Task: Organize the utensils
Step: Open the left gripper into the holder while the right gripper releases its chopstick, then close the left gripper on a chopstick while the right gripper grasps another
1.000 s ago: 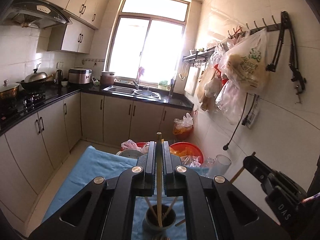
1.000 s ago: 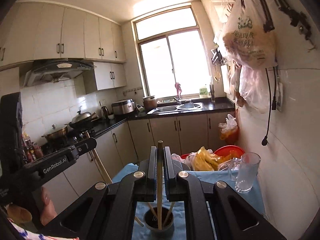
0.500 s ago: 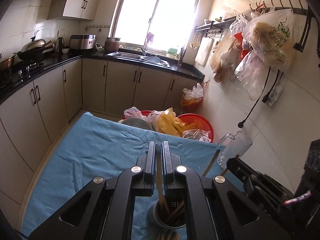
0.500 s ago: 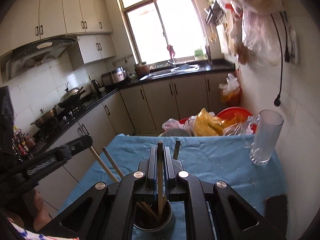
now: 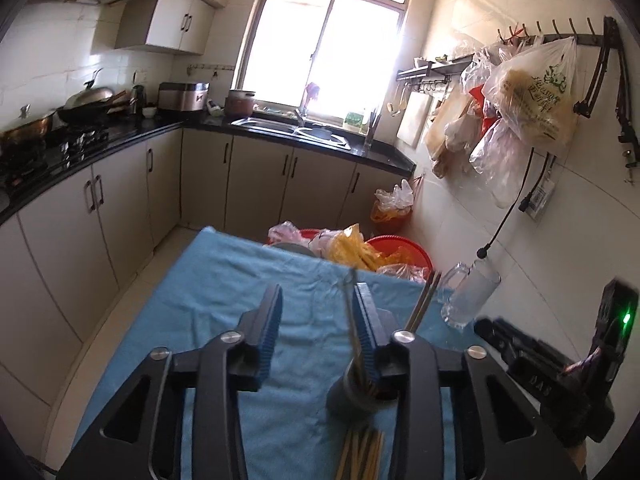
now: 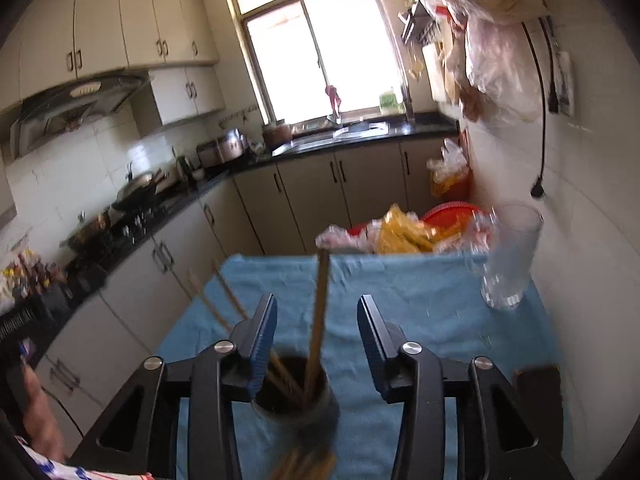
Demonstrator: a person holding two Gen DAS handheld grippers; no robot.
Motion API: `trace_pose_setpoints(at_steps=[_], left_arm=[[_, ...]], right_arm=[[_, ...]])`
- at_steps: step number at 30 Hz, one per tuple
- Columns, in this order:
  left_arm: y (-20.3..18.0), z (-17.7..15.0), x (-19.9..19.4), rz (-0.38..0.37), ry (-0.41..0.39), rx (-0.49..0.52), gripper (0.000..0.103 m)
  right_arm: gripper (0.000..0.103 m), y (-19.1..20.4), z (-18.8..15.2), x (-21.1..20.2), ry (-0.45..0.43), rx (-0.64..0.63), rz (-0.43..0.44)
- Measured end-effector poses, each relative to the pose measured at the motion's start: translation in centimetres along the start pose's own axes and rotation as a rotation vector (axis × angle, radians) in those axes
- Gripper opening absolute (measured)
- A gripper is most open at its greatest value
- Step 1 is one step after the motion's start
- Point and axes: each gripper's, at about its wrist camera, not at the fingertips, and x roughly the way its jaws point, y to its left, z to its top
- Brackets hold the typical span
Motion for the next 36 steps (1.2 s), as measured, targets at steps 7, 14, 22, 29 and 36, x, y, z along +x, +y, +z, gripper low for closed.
trace_pose_setpoints(at_steps=[7,14,22,29,36], left_arm=[[3.8,-8.1,2.2,0.012,0.187,-0.018,0.041],[1.8,-16.0,7.4,-0.054,0.425,0.081,0.041],[-1.8,-19.2,10.4,-0.088,0.503,0.214,0.023],[-3.2,-19.2,11.7,-0.078,0.510,0.238,0.020],[-3.6,-19.4,12.5,-0.008,0.525,0.264,0.006]], right_arm=[[0.033,-1.1,-11.1,3.8,0.283,-0.027,0.025],[0.032,-0.7,-15.3,5.9,0.369,0.004,0.044],[0.032,0.8,-15.9,6.9,0.373,-0.057,0.017],[0.030,0.9,-15.7,7.0,0.373,-0.043,0.001],[0.027,0.4,-15.7,6.7,0.374,-0.050,-0.012]])
